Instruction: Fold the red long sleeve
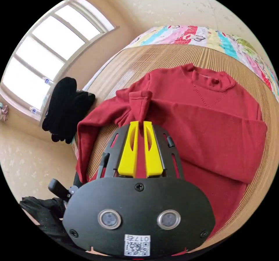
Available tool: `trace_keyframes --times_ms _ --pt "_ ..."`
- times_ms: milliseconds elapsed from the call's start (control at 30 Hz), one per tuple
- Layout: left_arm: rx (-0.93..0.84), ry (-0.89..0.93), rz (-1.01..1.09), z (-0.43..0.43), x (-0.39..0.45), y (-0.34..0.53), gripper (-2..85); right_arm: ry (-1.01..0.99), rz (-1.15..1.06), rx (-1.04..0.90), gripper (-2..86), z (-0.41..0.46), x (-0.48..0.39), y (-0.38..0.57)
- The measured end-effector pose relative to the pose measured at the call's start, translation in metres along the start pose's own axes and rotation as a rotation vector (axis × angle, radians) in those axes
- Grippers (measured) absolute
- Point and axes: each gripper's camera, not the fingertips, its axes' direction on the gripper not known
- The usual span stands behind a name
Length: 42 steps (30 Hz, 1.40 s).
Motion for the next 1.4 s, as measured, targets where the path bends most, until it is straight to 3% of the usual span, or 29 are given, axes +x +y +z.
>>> trace_keyframes --times_ms 200,333,433,467,633,800,867,933,1067,1233,1333,1400 --pt "-0.014 0.019 -0.001 -0.018 -0.001 -0.006 10.0 0.011 -0.161 0.014 8.5 -0.016 -0.033 0.057" --pt "-0.009 0.020 -0.015 -0.035 -0.006 -0.010 9.8 0.350 0.050 0.114 8.4 -0.056 0.005 0.120" --pt "-0.002 0.006 -0.019 -0.054 -0.005 -0.011 10.1 0.602 0.188 -0.068 7.2 -0.033 0.049 0.173" --pt "0.004 -0.003 -0.017 -0.060 -0.004 -0.011 10.2 0.604 0.093 -0.016 6.0 -0.029 0.047 0.197" --pt "0.174 -0.230 -0.014 -0.136 0.000 0.003 13.2 0.828 0.113 -0.011 2.5 -0.021 0.027 0.248" --pt "0.025 -0.188 -0.116 -0.152 -0.036 -0.005 13.6 0.830 0.207 0.024 1.7 -0.038 0.032 0.291" --pt "0.050 -0.132 -0.181 -0.178 -0.048 -0.007 13.5 0.766 0.258 0.054 1.5 -0.051 0.041 0.308" --pt "0.130 0.104 -0.337 -0.213 -0.079 -0.004 13.7 0.768 0.271 0.044 1.5 -0.054 0.043 0.314" --pt "0.299 0.351 -0.636 -0.251 -0.142 0.014 16.6 0.816 0.262 0.040 1.5 -0.054 0.044 0.325" --pt "0.641 0.695 -1.110 -0.283 -0.231 0.055 18.5 0.773 0.283 0.084 1.5 -0.063 0.051 0.340" --pt "0.685 0.819 -1.251 -0.282 -0.256 0.066 15.2 0.732 0.287 0.114 1.5 -0.072 0.056 0.351" --pt "0.669 0.772 -1.278 -0.291 -0.261 0.061 12.0 0.714 0.283 0.144 1.5 -0.076 0.058 0.360"
